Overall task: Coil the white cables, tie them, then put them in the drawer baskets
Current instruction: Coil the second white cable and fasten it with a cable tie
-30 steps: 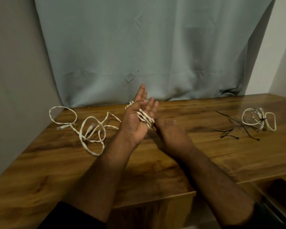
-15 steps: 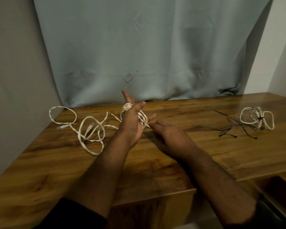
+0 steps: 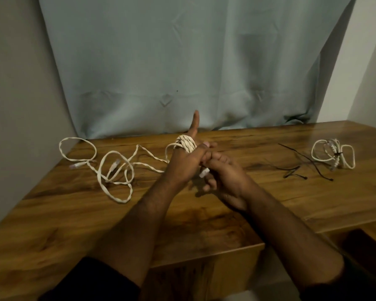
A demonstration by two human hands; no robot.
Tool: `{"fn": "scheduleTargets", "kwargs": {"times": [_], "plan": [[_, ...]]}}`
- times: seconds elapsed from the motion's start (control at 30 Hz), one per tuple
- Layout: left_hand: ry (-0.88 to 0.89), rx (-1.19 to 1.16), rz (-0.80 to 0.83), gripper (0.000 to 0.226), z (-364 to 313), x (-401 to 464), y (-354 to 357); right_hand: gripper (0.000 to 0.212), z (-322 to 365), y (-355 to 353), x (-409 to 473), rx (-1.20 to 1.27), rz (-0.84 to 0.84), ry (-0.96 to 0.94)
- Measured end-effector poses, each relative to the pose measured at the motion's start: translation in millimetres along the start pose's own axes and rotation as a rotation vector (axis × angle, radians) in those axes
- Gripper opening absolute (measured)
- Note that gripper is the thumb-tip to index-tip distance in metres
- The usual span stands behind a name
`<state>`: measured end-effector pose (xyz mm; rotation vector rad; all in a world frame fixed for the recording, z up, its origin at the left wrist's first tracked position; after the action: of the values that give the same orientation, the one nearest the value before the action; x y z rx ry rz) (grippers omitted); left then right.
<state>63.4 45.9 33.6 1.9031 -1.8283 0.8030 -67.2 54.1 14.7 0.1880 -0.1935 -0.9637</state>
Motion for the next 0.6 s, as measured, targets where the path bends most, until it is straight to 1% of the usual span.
{"fn": "scheduleTargets", "kwargs": {"times": [0.07,0.1,0.13,0.17,0.2,0.23,0.27,0.3,0.33,0.37,0.4,0.43,0.5,0.57,0.6], "plan": [[-0.087,-0.107,-0.054,0.072,1.5,2.3,-2.5,0.024,1.6,2.2,-1.5,0.138,0.096,0.023],[-0.146,-0.186,-0.084,0.069,3.9,4.5,-5.4,0.027,-0.2,3.5,-1.8,0.133,0.124,0.004],[-0.207,-0.284,-0.11,0.067,4.7,6.4,-7.8,0.027,-2.7,5.3,-2.9,0.063,0.133,-0.035],[-0.266,-0.378,-0.127,0.064,7.0,7.7,-10.6,0.025,-6.1,8.0,-3.4,-0.093,0.126,-0.097],[-0.317,-0.447,-0.122,0.061,5.7,6.3,-12.0,0.019,-9.8,9.4,-4.1,-0.319,0.099,-0.177],[-0.361,-0.475,-0.092,0.056,5.8,3.9,-11.1,0.013,-11.7,8.6,-4.9,-0.579,0.041,-0.26],[-0.387,-0.477,-0.048,0.048,5.5,1.6,-10.1,0.012,-12.0,7.0,-5.4,-0.82,-0.04,-0.333],[-0.411,-0.494,0.005,0.04,4.1,-0.5,-8.4,0.015,-10.8,5.4,-6.4,-1.025,-0.148,-0.414],[-0.434,-0.529,0.043,0.042,0.3,-2.5,-6.1,0.018,-8.8,3.0,-7.4,-1.167,-0.264,-0.512],[-0.448,-0.558,0.047,0.054,0.4,-2.6,-6.1,0.02,-6.2,1.5,-8.4,-1.245,-0.366,-0.607],[-0.446,-0.603,0.053,0.068,1.4,-1.8,-6.3,0.024,-4.9,0.4,-8.6,-1.27,-0.438,-0.671],[-0.442,-0.632,0.056,0.08,4.0,-0.8,-5.9,0.03,-4.6,-0.9,-7.8,-1.254,-0.48,-0.695],[-0.409,-0.59,0.043,0.099,5.4,-1.4,-3.6,0.035,-5.8,-1.4,-5.3,-1.14,-0.508,-0.67],[-0.365,-0.521,0.045,0.105,9.2,-3.2,0.6,0.028,-3.2,-1.4,-5.2,-1.031,-0.517,-0.655],[-0.343,-0.501,0.051,0.103,10.3,-3.9,2.2,0.024,-1.0,-2.8,-5.6,-0.999,-0.529,-0.674]]}}
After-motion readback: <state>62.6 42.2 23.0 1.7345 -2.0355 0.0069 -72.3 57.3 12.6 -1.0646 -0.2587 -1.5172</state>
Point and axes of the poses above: each hand's wrist, its own x-axis towards the middle knuckle, its own y-axis out of the palm, z = x × y, the point moved 1 cm from there along x, towards the middle knuckle, and after that the axes turned 7 degrees about y, right-handed, at the moved point
